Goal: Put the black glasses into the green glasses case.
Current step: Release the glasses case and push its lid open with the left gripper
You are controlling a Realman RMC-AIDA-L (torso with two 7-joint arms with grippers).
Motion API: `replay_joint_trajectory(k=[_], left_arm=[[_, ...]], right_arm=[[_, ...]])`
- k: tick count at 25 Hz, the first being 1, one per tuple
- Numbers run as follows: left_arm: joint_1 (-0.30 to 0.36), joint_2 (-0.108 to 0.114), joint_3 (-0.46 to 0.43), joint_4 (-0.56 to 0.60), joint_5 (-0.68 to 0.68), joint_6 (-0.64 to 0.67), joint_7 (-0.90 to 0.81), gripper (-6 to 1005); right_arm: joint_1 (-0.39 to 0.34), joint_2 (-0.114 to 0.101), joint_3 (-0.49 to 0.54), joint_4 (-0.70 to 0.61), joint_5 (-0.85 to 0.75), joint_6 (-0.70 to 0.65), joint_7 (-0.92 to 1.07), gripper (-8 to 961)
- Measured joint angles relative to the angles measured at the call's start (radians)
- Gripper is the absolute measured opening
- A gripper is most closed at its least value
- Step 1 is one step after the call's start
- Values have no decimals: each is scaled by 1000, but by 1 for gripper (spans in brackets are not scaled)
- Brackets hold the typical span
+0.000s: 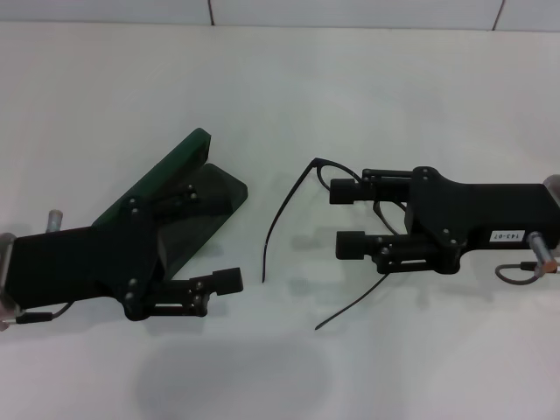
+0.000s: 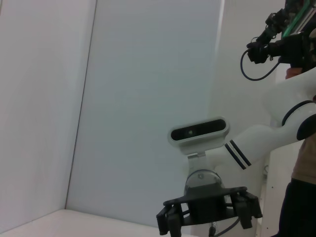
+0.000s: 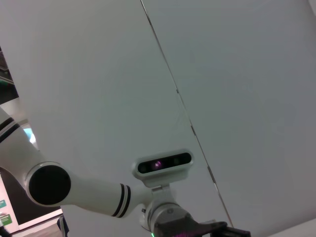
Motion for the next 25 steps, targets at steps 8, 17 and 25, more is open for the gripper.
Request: replay_joint_trajectory(k=[8,17,25], left_arm=[[0,-2,0,-2,0,-6,-7,848],[-7,-33,-91,153,-17,-37,-178,817],[92,-112,37,1108,334,-326,-895,790]], right_arm=[[10,9,2,-14,-15,-2,1,719],[-42,7,89,7,-17,12,-56,719],[-168,-14,200,5,-17,12,-79,718]])
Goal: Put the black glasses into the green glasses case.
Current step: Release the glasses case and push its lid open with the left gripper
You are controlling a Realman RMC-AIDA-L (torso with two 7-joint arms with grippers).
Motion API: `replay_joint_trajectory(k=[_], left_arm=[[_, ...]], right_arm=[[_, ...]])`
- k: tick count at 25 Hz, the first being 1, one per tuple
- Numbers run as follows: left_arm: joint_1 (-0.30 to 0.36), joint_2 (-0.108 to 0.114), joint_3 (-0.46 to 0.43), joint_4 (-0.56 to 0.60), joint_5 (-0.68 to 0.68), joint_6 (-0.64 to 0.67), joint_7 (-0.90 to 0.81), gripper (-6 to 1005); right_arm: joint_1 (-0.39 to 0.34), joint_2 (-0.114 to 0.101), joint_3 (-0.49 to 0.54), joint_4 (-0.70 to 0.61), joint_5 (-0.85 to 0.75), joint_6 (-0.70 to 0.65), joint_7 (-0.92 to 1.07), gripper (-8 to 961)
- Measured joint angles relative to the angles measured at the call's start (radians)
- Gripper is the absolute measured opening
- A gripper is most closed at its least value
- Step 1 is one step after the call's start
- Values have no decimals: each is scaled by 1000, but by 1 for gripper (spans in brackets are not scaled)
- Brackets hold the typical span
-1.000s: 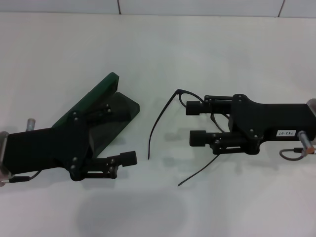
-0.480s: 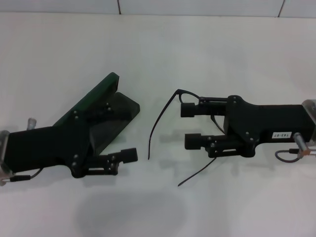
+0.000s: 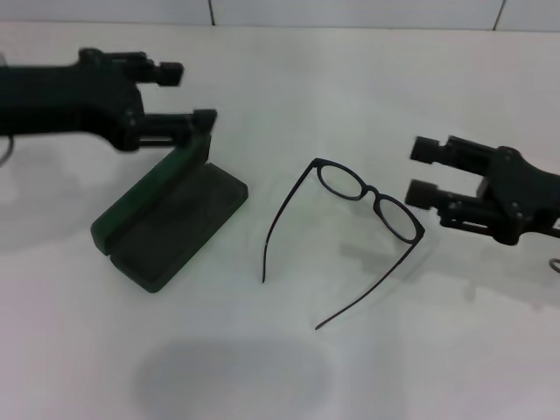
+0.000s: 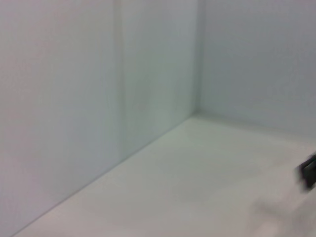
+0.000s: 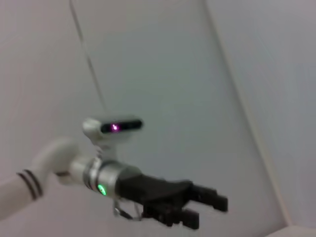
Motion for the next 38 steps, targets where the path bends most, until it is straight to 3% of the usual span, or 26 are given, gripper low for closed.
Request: replay_joint_trajectory(k=[4,6,9,23,31,38], left_arm=[[-20,4,153,224,289,-85,-269,769],[-52,5,224,233,435,-90,-374,757],[-115,4,307,148,608,-96,-479,739],[-209,4,321,-108,745,-139,-554,670],[-229,4,323,-144,754,-132,-553,630],[-230,4,330,-139,750,-127,-551,426]], right_arm=[[-45,10,36,4,-1,-2,-23,718],[-51,17,40,4,-1,1,-33,718],[-50,18,40,4,-2,2,-44,718],[-44,21,53,8,0,34,-67,718],[-45,24,53,7,4,36,-73,718],[-52,27,53,8,7,37,-74,718]])
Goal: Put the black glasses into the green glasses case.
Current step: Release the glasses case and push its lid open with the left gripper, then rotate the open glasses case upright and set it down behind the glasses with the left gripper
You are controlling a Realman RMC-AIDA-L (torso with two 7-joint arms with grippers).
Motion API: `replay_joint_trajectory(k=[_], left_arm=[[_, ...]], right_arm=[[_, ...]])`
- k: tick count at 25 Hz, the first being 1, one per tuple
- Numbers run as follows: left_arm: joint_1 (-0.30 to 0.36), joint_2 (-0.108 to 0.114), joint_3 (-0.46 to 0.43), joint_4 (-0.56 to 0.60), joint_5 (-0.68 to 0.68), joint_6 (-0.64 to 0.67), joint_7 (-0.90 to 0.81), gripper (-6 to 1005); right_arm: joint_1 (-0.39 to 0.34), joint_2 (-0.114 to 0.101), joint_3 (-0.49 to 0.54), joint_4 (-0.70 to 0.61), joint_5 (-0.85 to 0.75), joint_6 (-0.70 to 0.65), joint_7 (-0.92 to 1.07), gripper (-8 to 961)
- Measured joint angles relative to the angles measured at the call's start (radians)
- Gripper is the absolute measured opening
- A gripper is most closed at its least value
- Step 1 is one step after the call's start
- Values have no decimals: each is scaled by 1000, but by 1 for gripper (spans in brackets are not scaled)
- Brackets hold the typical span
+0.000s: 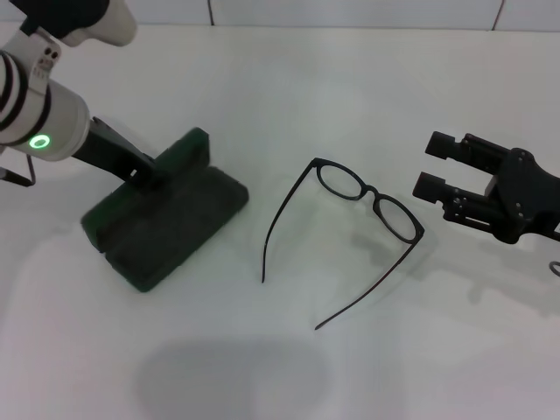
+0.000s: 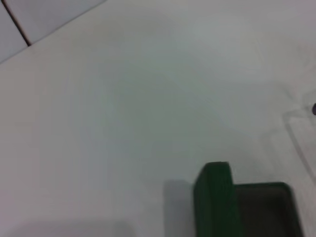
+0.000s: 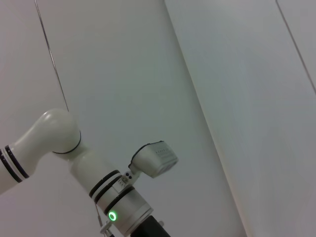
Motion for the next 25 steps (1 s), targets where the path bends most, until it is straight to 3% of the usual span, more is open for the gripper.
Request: replay_joint_trajectory(k=[7,14,17,21,25], left_arm=[[0,0,7,10,2,9,1,206],[-1,-1,15,141,-11,-11,31,207],[-12,-1,66,181,-20,-69,95,206],[-39,-1,164,161,-15,-191,219,206],[-71,-1,241,86,-11,-317,311,206]], right_arm=[[0,2,0,0,-2,-2,0,717],[3,3,-4,-8,-30,-21,0,717],[18,3,-2,-13,-94,-63,2,717],[36,11,-4,-25,-177,-140,9,717],[40,36,-4,-41,-236,-188,9,717]])
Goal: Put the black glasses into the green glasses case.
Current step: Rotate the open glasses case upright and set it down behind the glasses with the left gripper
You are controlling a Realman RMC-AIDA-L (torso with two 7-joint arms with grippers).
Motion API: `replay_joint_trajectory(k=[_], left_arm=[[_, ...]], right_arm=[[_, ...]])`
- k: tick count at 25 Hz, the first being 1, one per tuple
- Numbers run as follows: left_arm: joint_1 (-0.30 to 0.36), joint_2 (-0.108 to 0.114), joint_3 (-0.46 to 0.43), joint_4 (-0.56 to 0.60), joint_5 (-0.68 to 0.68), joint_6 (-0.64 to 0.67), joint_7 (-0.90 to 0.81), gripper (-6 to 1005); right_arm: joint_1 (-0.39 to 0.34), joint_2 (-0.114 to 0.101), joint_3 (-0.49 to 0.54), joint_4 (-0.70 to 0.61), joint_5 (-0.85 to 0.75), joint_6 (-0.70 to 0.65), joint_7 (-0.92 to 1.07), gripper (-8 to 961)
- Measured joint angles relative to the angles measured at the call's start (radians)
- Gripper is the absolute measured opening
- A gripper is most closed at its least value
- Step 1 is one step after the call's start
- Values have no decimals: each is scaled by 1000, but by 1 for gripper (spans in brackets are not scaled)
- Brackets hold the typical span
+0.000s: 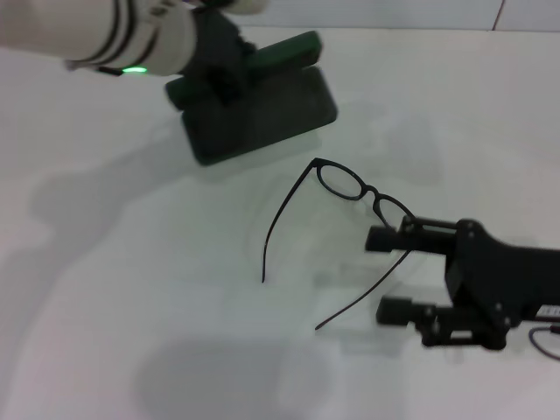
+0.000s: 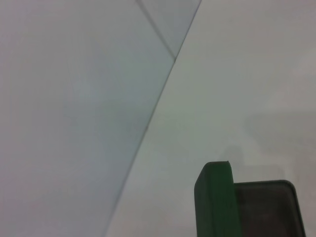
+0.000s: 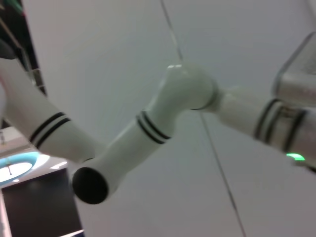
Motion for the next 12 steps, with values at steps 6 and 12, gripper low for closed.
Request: replay_joint_trajectory(k=[6,12], left_arm=[[-79,-1,58,-173,-19,-117,73,207],[-163,-2,107,-318,-75,-130,111,207]], right_arm=[[-8,26,2,-6,-24,0,0,717],[-15,29,4,-1,-25,2,-2,717]])
